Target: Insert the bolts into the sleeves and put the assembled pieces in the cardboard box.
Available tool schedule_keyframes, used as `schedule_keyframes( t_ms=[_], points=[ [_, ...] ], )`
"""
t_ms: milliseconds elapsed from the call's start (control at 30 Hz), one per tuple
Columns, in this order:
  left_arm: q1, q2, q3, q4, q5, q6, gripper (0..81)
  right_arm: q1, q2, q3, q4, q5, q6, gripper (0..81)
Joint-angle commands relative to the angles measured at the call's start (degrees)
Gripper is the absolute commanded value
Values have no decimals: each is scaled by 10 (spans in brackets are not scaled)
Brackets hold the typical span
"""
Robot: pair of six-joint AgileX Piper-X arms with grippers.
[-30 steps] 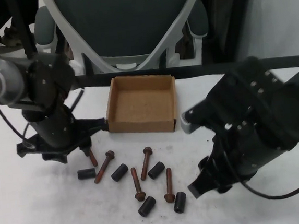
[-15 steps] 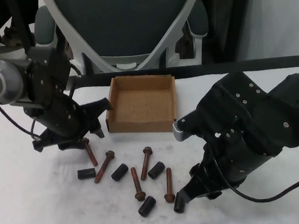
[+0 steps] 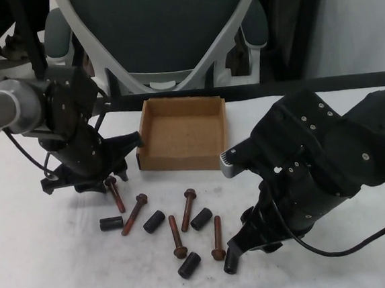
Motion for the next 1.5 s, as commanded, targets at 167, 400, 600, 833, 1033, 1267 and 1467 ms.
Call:
schedule_keyframes(
  t_ms=[167,400,600,833,1033,1267,1467],
  points=[
    [-5,10,-2,33,-41,25,383,-3,-1,-7,-3,-4,-4,456],
    [-26,55,-8,71,-42,25,383,-3,-1,-6,1,-6,-4,456],
    [-31,58,-30,86,-57,35,363,-3,-1,-6,6,-16,-4,456],
    [-31,58,-30,97,-58,75,41,-3,-1,-6,6,-16,-4,456],
    [-31,58,-30,98,-58,125,8,-3,-1,-6,5,-14,-3,456],
    [-40,44,-7,72,-67,195,8,-3,-1,-6,5,2,10,456],
    [-69,-20,90,-72,-74,254,8,-3,-1,-6,5,13,22,456]
  ],
)
